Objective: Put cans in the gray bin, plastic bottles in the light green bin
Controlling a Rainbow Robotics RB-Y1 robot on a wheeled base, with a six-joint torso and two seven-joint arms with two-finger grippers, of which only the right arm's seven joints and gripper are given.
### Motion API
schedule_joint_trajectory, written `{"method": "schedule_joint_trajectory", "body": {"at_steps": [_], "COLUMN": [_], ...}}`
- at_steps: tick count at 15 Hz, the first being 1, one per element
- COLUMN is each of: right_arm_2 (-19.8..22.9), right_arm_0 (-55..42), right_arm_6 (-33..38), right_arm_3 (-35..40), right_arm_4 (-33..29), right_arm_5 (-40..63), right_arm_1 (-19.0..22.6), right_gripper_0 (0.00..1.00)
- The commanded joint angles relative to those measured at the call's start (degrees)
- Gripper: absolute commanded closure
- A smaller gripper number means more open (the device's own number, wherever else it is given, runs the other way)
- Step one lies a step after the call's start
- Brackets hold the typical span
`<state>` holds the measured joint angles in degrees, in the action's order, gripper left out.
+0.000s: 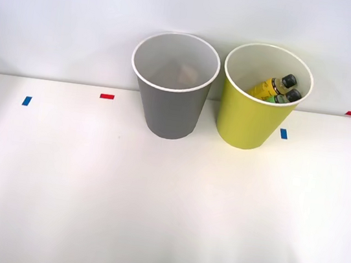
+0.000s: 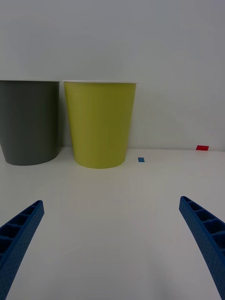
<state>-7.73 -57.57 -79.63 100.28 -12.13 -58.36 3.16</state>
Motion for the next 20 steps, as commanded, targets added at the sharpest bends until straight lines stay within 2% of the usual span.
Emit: {"method": "schedule_joint_trajectory", "body": {"at_steps": [1, 20], "right_arm_2": [0.0, 0.0], "right_arm_0": [0.0, 0.0], "right_arm_6": [0.0, 0.0], "right_arm_3": [0.0, 0.0], "right_arm_4": [0.0, 0.0], "right_arm_5": [0.0, 0.0], "right_arm_1": [0.0, 0.0], "right_gripper_0": [0.0, 0.0]}}
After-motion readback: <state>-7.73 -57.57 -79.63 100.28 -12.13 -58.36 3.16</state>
